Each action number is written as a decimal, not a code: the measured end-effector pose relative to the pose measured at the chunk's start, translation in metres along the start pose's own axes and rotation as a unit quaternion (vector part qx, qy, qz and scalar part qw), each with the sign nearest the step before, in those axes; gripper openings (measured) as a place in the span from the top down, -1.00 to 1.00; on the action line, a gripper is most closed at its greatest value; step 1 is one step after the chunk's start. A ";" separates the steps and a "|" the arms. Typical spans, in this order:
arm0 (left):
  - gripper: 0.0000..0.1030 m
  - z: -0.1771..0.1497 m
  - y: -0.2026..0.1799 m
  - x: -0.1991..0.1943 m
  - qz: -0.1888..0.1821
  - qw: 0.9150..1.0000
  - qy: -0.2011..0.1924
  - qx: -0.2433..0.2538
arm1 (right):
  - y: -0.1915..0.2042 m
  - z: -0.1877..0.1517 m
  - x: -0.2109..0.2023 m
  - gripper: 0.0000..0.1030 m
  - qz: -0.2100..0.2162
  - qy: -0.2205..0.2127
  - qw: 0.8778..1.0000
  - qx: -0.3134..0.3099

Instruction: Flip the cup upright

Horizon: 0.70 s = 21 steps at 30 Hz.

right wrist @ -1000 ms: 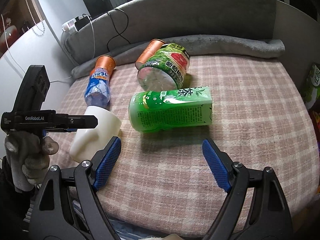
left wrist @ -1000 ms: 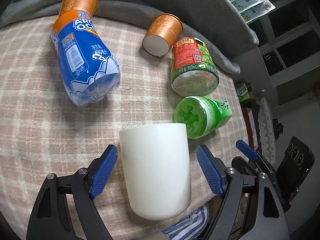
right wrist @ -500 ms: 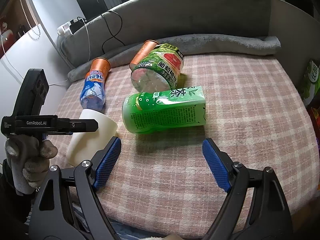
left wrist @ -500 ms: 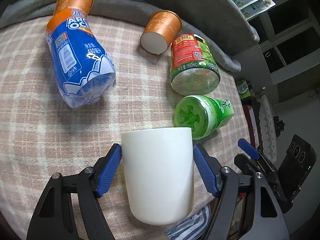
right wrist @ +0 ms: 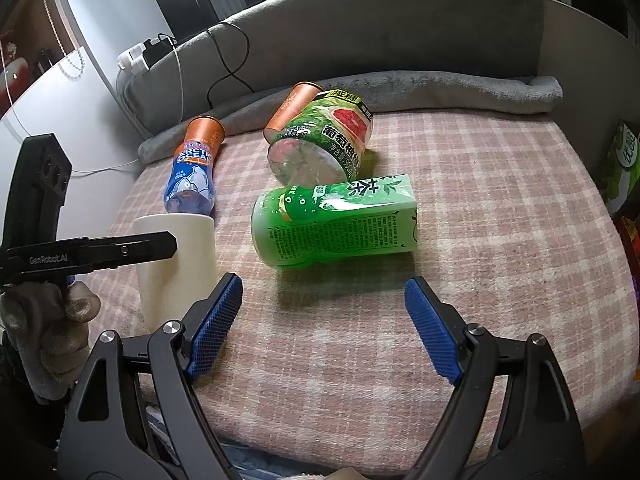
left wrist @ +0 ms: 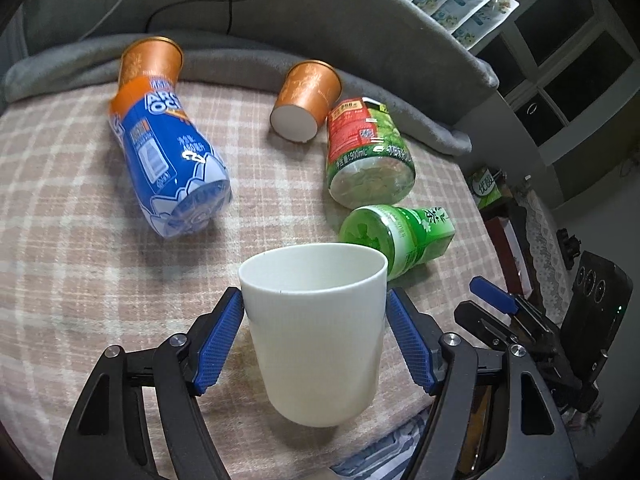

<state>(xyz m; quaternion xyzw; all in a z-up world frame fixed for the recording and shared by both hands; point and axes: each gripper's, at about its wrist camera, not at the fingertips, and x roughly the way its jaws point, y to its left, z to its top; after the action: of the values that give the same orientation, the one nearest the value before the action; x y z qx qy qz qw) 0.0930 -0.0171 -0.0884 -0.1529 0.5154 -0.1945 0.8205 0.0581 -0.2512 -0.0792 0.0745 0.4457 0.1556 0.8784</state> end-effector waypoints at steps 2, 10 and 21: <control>-0.42 -0.001 -0.003 -0.002 0.005 1.000 -0.008 0.004 | 0.000 0.000 0.000 -0.67 0.001 0.000 1.000 0.000; -0.42 -0.001 -0.011 -0.006 0.030 0.999 -0.036 0.026 | 0.001 0.000 -0.001 -0.67 0.000 -0.001 1.000 0.000; -0.42 0.000 -0.021 -0.007 0.078 0.992 -0.081 0.064 | 0.000 0.001 -0.001 -0.67 -0.001 -0.004 1.000 0.000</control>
<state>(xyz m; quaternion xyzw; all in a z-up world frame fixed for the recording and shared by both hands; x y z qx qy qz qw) 0.0871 -0.0328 -0.0735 -0.0744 0.4438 -0.1497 0.8804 0.0580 -0.2513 -0.0776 0.0742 0.4423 0.1545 0.8803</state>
